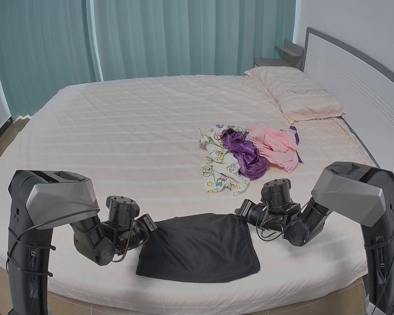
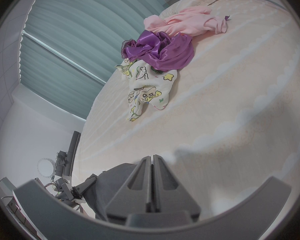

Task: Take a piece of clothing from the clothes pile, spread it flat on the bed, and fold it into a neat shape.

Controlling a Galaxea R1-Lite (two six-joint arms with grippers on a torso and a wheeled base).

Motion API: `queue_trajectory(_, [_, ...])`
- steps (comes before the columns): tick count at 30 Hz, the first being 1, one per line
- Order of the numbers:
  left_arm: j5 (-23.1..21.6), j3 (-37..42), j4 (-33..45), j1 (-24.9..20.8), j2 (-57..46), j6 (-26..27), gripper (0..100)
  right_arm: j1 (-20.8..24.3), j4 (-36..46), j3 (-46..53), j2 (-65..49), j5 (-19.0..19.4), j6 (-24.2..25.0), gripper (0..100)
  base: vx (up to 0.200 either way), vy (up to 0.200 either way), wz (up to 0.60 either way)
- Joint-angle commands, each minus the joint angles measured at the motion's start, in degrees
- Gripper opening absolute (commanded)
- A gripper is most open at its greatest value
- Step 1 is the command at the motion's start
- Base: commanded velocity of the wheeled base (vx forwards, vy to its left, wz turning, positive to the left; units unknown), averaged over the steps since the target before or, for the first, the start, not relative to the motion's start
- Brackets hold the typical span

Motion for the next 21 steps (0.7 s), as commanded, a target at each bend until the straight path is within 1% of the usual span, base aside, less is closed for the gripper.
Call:
queue_trajectory(1, [-0.1, -0.1, -0.1, 0.0, 0.4, 0.1, 100, 0.3, -2.1, 0.7, 0.7, 0.1, -0.1, 100, 0.0, 0.0, 0.0])
queue_trajectory(5, [-0.1, -0.2, -1.2, 0.1, 0.4, -0.3, 100, 0.4, -3.9, 1.4, 1.0, 0.0, -1.4, 100, 0.0, 0.0, 0.0])
queue_trajectory(6, [-0.1, 0.5, -3.0, 0.7, 0.2, -0.3, 100, -0.1, -4.1, 1.7, 0.6, 0.0, -2.0, 100, 0.0, 0.0, 0.0])
queue_trajectory(7, [-0.1, 0.5, -3.2, 0.8, 0.2, -0.3, 100, -0.1, -4.1, 1.7, 0.6, 0.0, -2.0, 100, 0.0, 0.0, 0.0])
queue_trajectory(8, [-0.8, 2.2, -4.2, 1.6, -0.5, -0.5, 100, -1.2, -4.1, 2.8, -0.7, -0.1, -2.1, 100, 0.0, 0.0, 0.0])
queue_trajectory(10, [-2.3, 4.7, -5.0, 2.2, -2.2, -0.3, 100, -2.1, -4.1, 5.3, -3.0, 0.0, -2.2, 100, 0.0, 0.0, 0.0])
queue_trajectory(12, [-6.5, 7.5, -7.2, 3.3, -3.5, 0.0, 100, -2.8, -4.2, 8.5, -4.9, 0.0, -2.2, 100, 0.0, 0.0, 0.0])
queue_trajectory(14, [-13.0, 11.9, -11.3, 5.0, -4.6, 0.3, 100, -3.5, -4.8, 11.7, -7.0, 0.1, -2.5, 100, 0.0, 0.0, 0.0])
queue_trajectory(15, [-15.4, 14.0, -13.3, 5.5, -4.9, 0.9, 100, -3.7, -5.2, 12.9, -7.6, 0.1, -2.5, 100, 0.0, 0.0, 0.0])
queue_trajectory(16, [-18.4, 17.4, -16.7, 5.8, -5.3, 3.2, 100, -3.8, -5.9, 14.9, -8.0, 0.0, -2.5, 100, 0.0, 0.0, 0.0])
queue_trajectory(18, [-20.9, 21.2, -19.7, 6.5, -5.0, 7.0, 100, -3.8, -6.6, 16.4, -8.5, 0.1, -2.5, 100, 0.0, 0.0, 0.0])
queue_trajectory(21, [-28.6, 27.0, -25.5, 8.6, -2.8, 16.4, 100, -3.3, -7.9, 18.6, -8.7, 0.3, -2.3, 100, 0.0, 0.0, 0.0])
